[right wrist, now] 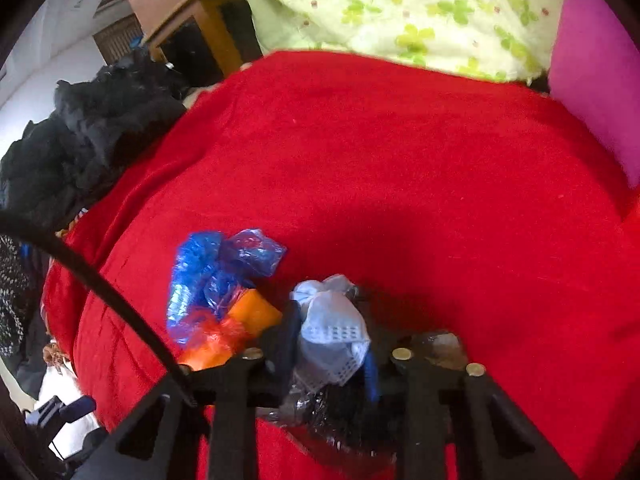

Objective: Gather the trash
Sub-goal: 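Grasp the white mesh mask on the cloth with the right tool, then grasp the orange wrapped bag with the left tool while the right tool holds the mask, then carry the orange bag and white mask over the basket and open both tools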

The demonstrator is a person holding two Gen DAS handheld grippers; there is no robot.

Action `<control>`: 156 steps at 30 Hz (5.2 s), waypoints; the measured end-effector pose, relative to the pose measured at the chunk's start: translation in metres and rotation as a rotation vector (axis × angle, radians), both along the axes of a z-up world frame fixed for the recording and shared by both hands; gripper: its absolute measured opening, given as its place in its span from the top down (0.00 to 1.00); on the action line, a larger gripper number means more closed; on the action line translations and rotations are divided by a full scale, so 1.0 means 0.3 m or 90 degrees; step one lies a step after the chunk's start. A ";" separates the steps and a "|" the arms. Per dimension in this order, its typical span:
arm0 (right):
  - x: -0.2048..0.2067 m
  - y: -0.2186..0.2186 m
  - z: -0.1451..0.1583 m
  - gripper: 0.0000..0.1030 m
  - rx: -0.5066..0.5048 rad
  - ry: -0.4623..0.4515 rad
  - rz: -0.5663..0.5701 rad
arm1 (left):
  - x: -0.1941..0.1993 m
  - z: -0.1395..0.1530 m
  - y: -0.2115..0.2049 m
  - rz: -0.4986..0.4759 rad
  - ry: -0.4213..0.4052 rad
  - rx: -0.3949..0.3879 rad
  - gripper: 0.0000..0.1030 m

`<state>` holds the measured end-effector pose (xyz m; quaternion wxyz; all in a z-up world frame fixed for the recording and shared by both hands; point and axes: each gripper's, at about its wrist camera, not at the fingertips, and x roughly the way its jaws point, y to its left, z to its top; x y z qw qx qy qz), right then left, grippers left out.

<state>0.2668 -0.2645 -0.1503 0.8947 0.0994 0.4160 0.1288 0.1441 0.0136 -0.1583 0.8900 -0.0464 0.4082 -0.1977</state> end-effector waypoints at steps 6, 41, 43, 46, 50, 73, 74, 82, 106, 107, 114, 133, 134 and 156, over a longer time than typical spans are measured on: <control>-0.263 -0.070 0.127 0.74 0.032 -0.077 -0.019 | -0.028 0.038 -0.028 -0.015 -0.016 0.003 0.36; -0.722 -0.321 0.179 0.74 0.079 -0.205 -0.080 | 0.237 -0.107 -0.258 -0.112 0.073 0.091 0.73; -0.730 -0.323 0.186 0.74 0.075 -0.215 -0.080 | 0.216 -0.099 -0.256 -0.103 0.074 0.087 0.73; -0.749 -0.327 0.204 0.74 0.072 -0.236 -0.084 | 0.185 -0.074 -0.241 -0.089 0.068 0.080 0.74; -0.781 -0.336 0.226 0.74 0.068 -0.264 -0.088 | 0.106 0.008 -0.239 -0.082 0.031 0.081 0.74; -0.981 -0.498 0.351 0.74 0.098 -0.388 -0.170 | -0.200 0.455 -0.583 -0.194 -0.164 0.046 0.73; -0.987 -0.505 0.354 0.74 0.101 -0.392 -0.173 | -0.204 0.457 -0.596 -0.199 -0.163 0.046 0.73; -1.024 -0.551 0.369 0.74 0.120 -0.413 -0.190 | -0.236 0.469 -0.692 -0.227 -0.166 0.051 0.73; -1.092 -0.623 0.368 0.74 0.129 -0.425 -0.234 | -0.327 0.498 -0.880 -0.254 -0.222 0.111 0.73; -1.097 -0.627 0.368 0.74 0.130 -0.425 -0.235 | -0.330 0.498 -0.885 -0.254 -0.225 0.114 0.73; -1.125 -0.646 0.366 0.74 0.136 -0.430 -0.251 | -0.357 0.504 -0.929 -0.257 -0.250 0.141 0.73; -1.179 -0.704 0.361 0.74 0.150 -0.435 -0.290 | -0.414 0.519 -1.050 -0.290 -0.295 0.179 0.73; -1.181 -0.708 0.362 0.74 0.151 -0.434 -0.292 | -0.414 0.519 -1.056 -0.291 -0.295 0.179 0.73; -1.333 -0.914 0.309 0.72 0.187 -0.436 -0.453 | -0.431 0.517 -1.252 -0.400 -0.201 0.049 0.73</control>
